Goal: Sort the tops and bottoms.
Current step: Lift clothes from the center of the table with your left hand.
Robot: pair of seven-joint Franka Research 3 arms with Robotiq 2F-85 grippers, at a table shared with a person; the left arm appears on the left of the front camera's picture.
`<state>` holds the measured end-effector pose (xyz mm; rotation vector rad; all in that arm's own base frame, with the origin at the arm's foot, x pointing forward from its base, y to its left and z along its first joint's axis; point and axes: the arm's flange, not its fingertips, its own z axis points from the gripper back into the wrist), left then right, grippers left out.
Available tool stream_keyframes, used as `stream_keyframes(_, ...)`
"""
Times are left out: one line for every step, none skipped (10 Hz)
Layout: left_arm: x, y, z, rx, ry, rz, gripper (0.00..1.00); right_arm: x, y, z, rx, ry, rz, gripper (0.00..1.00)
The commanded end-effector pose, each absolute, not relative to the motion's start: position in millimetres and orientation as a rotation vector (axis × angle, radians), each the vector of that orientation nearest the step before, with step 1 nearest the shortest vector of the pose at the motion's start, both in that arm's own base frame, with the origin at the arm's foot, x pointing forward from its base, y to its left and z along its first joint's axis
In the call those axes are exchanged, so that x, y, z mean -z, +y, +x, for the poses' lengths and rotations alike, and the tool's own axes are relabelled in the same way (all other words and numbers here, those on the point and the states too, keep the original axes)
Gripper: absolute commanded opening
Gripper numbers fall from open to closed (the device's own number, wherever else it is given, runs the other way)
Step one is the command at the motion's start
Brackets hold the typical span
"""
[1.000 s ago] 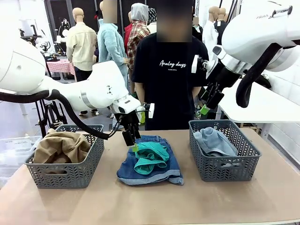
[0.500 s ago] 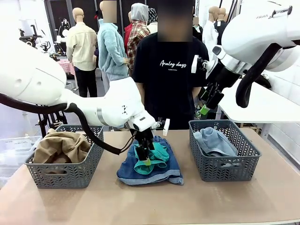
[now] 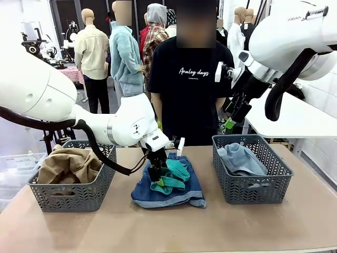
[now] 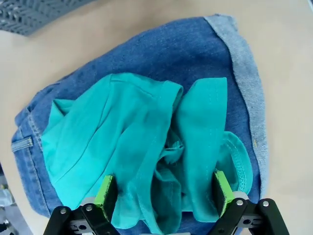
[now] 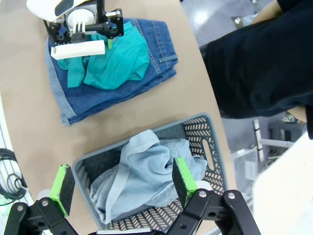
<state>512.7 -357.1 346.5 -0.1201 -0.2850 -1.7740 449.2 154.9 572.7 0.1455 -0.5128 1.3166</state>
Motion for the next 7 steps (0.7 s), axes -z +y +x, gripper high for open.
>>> stream_keyframes(-344.1, -358.7, 512.8, 1.775, -0.311, -0.119, 1.00, -570.8, 155.0, 448.6, -1.309, -0.508, 0.154, 1.00)
stream_keyframes(-344.7, -356.2, 513.3, 1.770, -0.289, -0.137, 0.94, -570.8, 155.0, 448.6, -1.309, -0.508, 0.154, 1.00)
stream_keyframes(-348.1, -355.8, 511.9, 1.773, -0.299, -0.138, 0.75, -570.8, 155.0, 448.6, -1.309, -0.508, 0.154, 1.00)
stream_keyframes(-349.0, -356.0, 509.8, 1.762, -0.310, -0.127, 0.56, -570.8, 155.0, 448.6, -1.309, -0.508, 0.154, 1.00)
stream_keyframes(-349.5, -355.6, 509.7, 1.758, -0.319, -0.125, 0.38, -570.8, 155.0, 448.6, -1.309, -0.508, 0.154, 1.00)
stream_keyframes(-350.6, -356.3, 508.7, 1.759, -0.329, -0.124, 0.19, -570.8, 155.0, 448.6, -1.309, -0.508, 0.154, 1.00)
stream_keyframes(-352.1, -356.3, 507.7, 1.760, -0.336, -0.122, 0.00, -570.8, 155.0, 448.6, -1.309, -0.508, 0.154, 1.00)
